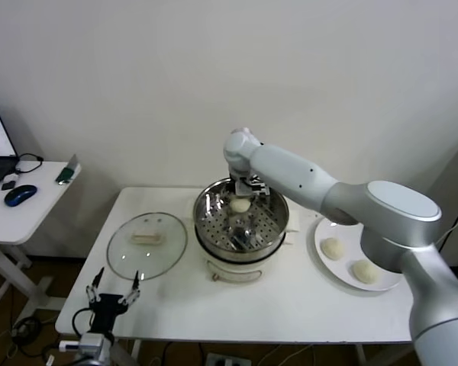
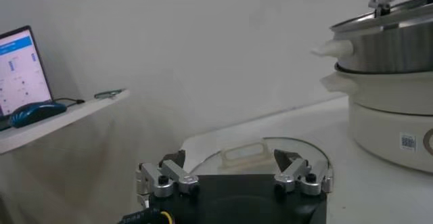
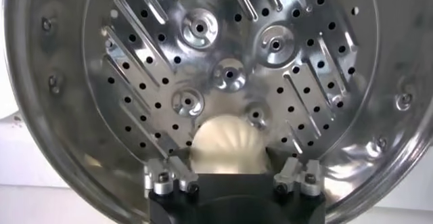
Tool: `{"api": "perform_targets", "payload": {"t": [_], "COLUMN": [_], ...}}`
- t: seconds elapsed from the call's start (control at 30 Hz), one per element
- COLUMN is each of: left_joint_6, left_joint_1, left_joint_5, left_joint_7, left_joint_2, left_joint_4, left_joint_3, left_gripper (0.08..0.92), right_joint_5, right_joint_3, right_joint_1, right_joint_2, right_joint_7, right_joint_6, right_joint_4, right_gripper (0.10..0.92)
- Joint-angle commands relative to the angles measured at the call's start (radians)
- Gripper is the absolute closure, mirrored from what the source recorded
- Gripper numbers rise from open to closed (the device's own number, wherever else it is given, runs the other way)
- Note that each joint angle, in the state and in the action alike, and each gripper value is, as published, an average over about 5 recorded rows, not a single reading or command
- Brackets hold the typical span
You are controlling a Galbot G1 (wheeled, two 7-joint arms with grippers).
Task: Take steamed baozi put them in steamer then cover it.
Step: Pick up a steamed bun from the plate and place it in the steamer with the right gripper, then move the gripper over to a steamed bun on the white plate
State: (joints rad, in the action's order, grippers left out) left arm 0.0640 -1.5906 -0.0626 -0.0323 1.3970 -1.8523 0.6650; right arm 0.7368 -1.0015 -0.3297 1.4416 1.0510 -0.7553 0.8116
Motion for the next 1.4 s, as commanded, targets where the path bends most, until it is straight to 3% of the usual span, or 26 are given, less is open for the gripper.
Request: {"api": "perform_targets", "payload": {"t": [0.03,0.43,0.67,0.97,1.17,1.4], "left_joint_6": [-0.002,-0.012,-0.016,-0.021,-0.032,-0.031], "left_joint_1": [-0.001,-0.011,-0.015,-0.032,-0.028,-0.034], "left_joint_5": [0.000,-0.001,-0.004,-0.005,-0.005,-0.007], "left_joint_7": [0.000,0.001,0.002,0.039,0.042,0.041], "left_joint_2": [0.002,0.001,0.000,-0.009,-0.011,-0.007], "left_joint_4": [-0.001,-0.027,-0.042,-0.070,-0.084,-0.084], "left_joint_3": [0.001,-0.002,-0.009,-0.007,-0.007,-0.004], "left_gripper": [0.177,0.177,0.177,0.177,0.177,0.177], "right_joint_5": [-0.004,-0.463,-0.776,-1.093,-1.140,-0.978], "right_joint_3": [0.004,-0.048,-0.226,-0.390,-0.411,-0.245], "right_joint_1": [0.004,-0.204,-0.368,-0.390,-0.286,-0.038], "right_joint_2": [0.001,-0.178,-0.415,-0.643,-0.751,-0.769], "right_joint_7": [0.001,0.189,0.208,0.161,0.169,0.166], "right_joint_6": [0.007,0.108,0.364,0.700,0.801,0.851], "right_joint_4": [-0.005,0.175,0.321,0.263,0.258,0.218], "right_gripper": [0.203,0.203,0.203,0.203,0.203,0.203]}}
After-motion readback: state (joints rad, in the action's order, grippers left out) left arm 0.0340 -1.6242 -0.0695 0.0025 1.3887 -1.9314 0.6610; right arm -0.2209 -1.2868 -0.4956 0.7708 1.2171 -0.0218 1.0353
